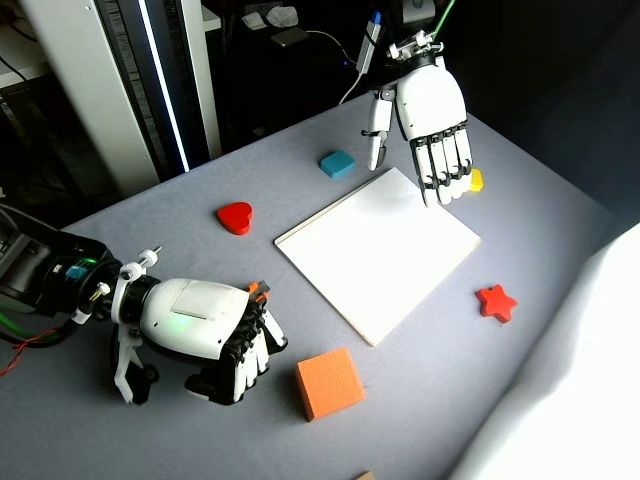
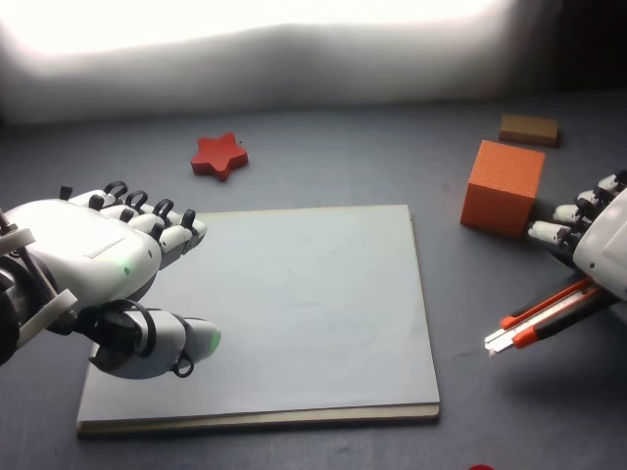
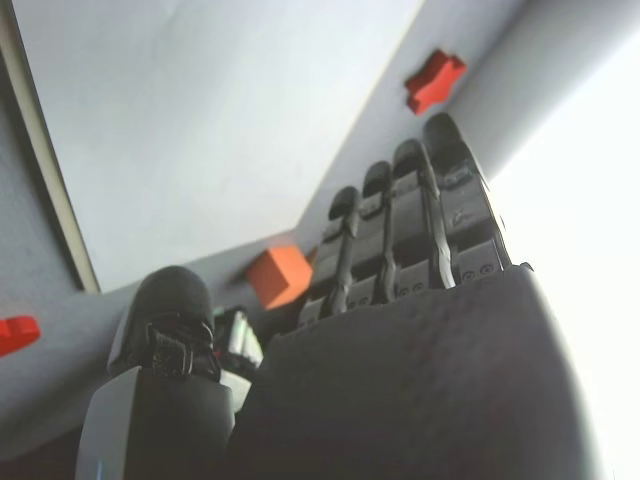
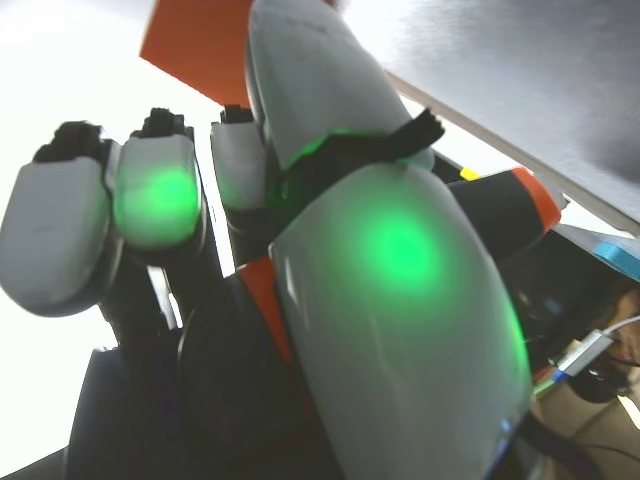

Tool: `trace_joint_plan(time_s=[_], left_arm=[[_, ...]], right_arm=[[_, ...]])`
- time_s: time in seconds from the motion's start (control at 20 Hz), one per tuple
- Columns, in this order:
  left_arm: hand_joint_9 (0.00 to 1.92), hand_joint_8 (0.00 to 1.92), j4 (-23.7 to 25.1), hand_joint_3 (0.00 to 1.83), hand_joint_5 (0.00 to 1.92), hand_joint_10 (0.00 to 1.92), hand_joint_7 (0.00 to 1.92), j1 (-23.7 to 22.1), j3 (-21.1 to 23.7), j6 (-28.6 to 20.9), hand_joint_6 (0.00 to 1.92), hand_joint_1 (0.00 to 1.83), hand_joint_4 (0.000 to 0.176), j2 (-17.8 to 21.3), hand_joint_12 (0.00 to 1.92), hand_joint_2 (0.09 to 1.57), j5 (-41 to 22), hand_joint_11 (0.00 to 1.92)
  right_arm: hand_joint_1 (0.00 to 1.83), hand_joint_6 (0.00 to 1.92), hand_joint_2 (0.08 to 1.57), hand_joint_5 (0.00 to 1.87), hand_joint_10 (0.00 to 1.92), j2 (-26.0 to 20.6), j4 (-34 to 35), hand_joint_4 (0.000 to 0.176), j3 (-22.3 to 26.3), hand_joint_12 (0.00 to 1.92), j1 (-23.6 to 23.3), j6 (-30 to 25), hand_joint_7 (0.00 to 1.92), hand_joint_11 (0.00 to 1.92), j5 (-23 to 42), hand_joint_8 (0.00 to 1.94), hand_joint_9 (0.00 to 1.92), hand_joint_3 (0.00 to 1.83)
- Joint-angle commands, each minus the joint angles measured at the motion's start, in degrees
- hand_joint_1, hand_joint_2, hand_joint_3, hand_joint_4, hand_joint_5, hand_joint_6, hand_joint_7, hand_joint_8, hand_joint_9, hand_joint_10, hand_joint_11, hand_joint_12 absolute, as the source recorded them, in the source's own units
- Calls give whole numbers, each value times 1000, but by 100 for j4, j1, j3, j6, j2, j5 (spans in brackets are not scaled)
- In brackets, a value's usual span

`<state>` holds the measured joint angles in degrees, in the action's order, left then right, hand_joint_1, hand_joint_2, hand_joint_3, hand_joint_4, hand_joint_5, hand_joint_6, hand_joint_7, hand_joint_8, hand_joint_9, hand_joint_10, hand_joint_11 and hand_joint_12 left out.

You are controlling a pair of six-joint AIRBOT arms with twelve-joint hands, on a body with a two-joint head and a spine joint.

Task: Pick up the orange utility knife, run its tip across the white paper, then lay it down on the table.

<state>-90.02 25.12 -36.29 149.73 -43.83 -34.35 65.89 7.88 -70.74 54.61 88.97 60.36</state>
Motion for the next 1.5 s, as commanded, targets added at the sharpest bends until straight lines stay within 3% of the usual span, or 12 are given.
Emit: trace_joint_plan(time_s=[0.0,0.15,0.25,0.3,0.35,0.4,0.5,0.55,0.6,0.75,1.05,1.45], left_arm=[[71,2,277,0,0,2,64,-51,1,9,0,9,13,13,380,1291,-185,0],[86,3,277,0,0,5,75,-51,-4,9,0,0,15,13,387,1293,-185,0],[88,3,277,0,0,5,77,-51,-7,9,0,1,16,13,392,1293,-185,0],[78,2,277,1,0,2,81,-50,-8,9,0,9,12,13,359,1296,-185,0],[76,2,277,1,0,1,82,-46,-8,9,0,10,12,13,352,1297,-185,0],[80,2,277,1,0,2,85,-42,-8,9,0,1,9,13,367,1297,-185,0],[83,3,277,0,0,2,95,-34,-12,9,0,2,11,13,316,1295,-185,0],[94,2,278,0,3,5,99,-33,-15,9,1,9,12,13,343,1294,-185,0],[94,2,278,0,3,5,99,-32,-15,9,1,9,12,13,343,1294,-185,0],[99,1,278,0,0,3,94,-24,-16,9,0,12,14,14,371,1292,-185,0],[100,1,278,0,0,3,94,-21,-20,10,0,12,15,15,378,1291,-185,0],[86,1,279,1,0,1,92,-144,-54,60,0,11,14,11,339,1296,-186,0]], right_arm=[[788,1769,1415,513,1921,-35,-9,0,29,1921,48,51,687,789,724,1935,763,13],[846,1609,1349,580,1738,-53,-9,57,36,1921,68,57,535,455,708,1593,512,0],[862,1573,1332,592,1732,-74,-5,55,38,1921,77,81,456,370,722,1539,402,0],[786,941,1219,346,1496,-84,-5,0,42,1833,89,82,396,249,737,1116,304,0],[770,643,1189,363,1415,-101,-5,0,58,1802,102,82,424,223,743,925,293,0],[716,358,1144,287,1014,-119,-5,0,79,1650,119,80,415,93,745,521,295,0],[515,71,1089,205,397,-155,-5,0,138,1270,139,64,343,4,763,73,289,0],[440,12,1033,129,114,-176,-5,0,172,891,139,57,241,0,765,8,243,0],[440,12,1033,129,114,-184,-5,0,182,891,137,57,241,0,769,8,243,0],[410,2,979,38,5,-223,-4,0,241,341,127,49,117,0,780,4,133,0],[410,2,977,34,4,-338,13,0,315,311,125,33,111,0,820,4,128,0],[206,0,888,0,0,-733,299,0,725,0,22,-36,0,0,868,0,0,0]])
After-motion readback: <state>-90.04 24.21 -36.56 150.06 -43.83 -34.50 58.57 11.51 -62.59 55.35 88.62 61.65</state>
